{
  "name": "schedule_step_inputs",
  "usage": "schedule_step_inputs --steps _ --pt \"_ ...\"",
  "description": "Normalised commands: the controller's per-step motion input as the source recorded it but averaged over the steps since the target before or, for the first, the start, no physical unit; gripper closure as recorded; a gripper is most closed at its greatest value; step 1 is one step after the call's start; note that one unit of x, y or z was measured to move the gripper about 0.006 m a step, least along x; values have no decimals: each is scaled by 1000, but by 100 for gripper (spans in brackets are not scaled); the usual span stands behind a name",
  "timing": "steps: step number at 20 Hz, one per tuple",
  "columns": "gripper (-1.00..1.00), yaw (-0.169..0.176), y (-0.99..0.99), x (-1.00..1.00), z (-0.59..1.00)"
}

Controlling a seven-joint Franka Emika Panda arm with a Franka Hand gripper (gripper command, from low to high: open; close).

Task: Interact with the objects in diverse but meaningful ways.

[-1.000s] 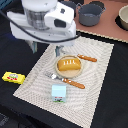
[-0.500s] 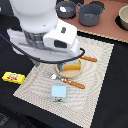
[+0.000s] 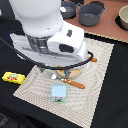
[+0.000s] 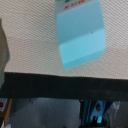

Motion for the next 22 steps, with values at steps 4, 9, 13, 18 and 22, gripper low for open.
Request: schedule_step_inputs --steps 4,9,13,18,22 --pt "-100 78 -232 604 254" --pt "-100 9 -408 746 55" --pt "-100 0 -481 754 0" --pt "-100 0 -378 794 -2" --pt "-100 14 -84 698 -39"
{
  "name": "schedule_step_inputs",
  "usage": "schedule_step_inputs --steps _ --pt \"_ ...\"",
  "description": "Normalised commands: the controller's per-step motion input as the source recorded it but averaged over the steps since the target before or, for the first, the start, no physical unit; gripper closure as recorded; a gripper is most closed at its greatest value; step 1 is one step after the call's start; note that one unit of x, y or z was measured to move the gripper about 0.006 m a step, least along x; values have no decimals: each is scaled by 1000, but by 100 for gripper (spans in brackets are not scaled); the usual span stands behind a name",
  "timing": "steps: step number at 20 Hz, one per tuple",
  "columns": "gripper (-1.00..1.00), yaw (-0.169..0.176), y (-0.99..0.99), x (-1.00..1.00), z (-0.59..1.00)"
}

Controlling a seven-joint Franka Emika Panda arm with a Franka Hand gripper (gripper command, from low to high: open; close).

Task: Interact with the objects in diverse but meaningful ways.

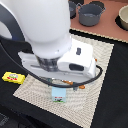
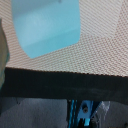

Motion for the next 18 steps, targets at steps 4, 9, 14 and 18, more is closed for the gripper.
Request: schedule_step_inputs --steps 4,9,14,18 --pt "-100 48 0 539 -128" --pt "-100 65 10 340 -71" --pt "-100 81 0 66 -107" --pt "-100 95 -121 -191 26"
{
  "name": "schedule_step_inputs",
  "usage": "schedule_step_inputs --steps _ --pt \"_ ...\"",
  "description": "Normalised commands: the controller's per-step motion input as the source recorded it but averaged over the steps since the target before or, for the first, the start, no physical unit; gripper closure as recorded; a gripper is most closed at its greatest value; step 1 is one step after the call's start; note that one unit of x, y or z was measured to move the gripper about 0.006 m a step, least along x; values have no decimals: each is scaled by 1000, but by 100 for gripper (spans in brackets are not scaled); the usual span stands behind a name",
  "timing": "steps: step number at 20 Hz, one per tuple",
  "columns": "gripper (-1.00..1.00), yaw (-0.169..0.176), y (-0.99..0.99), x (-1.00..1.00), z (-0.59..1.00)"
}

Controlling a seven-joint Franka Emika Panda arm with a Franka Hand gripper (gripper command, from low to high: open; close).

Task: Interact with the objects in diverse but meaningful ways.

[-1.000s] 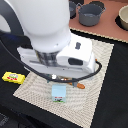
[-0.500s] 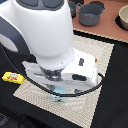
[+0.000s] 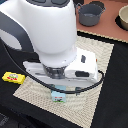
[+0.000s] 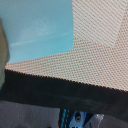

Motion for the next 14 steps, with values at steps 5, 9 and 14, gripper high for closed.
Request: schedule_step_inputs --steps 5,9,14 --pt "-100 79 -114 -98 203" --pt "-100 77 -81 -107 73" --pt "-100 54 23 168 146"
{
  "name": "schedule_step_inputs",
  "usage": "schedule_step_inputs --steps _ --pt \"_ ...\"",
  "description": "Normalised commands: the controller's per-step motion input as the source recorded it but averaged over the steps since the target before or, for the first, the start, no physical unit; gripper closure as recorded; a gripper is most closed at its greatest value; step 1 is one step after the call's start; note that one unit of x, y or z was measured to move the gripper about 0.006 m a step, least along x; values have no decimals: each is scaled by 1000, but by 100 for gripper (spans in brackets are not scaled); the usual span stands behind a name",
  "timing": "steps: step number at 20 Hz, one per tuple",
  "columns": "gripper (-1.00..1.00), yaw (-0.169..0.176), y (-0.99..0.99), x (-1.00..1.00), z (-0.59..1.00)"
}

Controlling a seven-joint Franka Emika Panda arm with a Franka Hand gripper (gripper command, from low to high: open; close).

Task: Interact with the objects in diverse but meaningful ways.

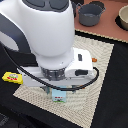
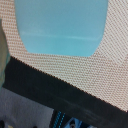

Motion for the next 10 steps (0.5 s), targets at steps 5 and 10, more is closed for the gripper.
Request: schedule_step_inputs --steps 5,10 --pt "-100 45 153 454 48" --pt "-100 57 45 116 -146"
